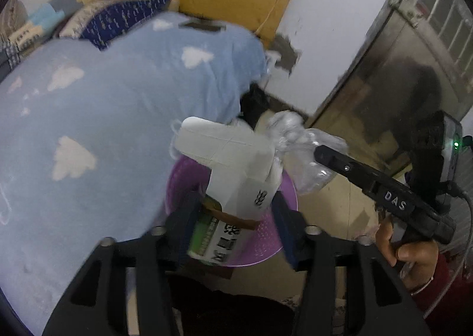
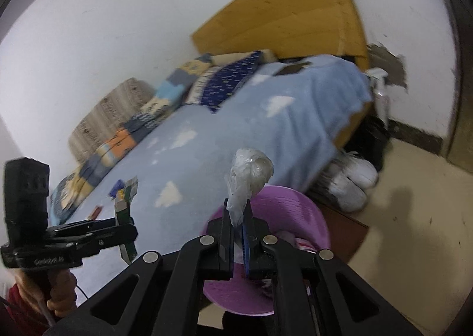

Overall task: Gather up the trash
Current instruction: 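Carry bag and medicine box over the purple bin and open both tools, then move both open tools back over the remaining trash on the bed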

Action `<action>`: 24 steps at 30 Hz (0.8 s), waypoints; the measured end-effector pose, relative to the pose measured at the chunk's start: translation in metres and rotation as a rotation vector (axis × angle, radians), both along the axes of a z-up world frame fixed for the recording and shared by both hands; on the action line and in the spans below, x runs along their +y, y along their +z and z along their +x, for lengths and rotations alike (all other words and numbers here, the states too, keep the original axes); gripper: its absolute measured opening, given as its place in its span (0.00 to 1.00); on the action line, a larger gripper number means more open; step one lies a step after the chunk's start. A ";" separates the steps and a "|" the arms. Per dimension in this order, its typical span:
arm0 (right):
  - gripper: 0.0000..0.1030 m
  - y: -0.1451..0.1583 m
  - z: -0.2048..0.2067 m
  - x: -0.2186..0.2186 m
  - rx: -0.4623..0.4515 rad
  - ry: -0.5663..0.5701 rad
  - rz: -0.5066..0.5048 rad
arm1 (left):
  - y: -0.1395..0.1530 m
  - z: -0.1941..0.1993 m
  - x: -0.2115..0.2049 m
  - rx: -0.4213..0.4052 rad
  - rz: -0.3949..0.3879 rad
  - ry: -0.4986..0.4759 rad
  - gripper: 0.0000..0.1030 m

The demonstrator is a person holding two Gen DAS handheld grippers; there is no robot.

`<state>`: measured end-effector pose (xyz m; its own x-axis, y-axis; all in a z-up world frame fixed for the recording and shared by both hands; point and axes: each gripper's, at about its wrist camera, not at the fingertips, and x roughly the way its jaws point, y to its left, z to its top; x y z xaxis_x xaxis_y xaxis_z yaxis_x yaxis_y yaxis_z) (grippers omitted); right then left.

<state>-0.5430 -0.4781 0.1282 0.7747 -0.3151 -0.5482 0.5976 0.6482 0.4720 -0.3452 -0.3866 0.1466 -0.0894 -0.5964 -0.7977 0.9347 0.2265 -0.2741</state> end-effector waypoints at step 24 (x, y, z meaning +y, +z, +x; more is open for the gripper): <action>0.37 0.040 0.161 0.074 -0.019 0.441 -0.036 | 0.017 0.158 0.238 -0.172 -0.022 0.584 0.63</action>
<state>-0.3816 -0.4044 0.1678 0.8489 0.0294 -0.5277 0.2518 0.8553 0.4529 -0.1875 -0.1490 0.1635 0.3868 -0.5245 -0.7585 0.6886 0.7114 -0.1407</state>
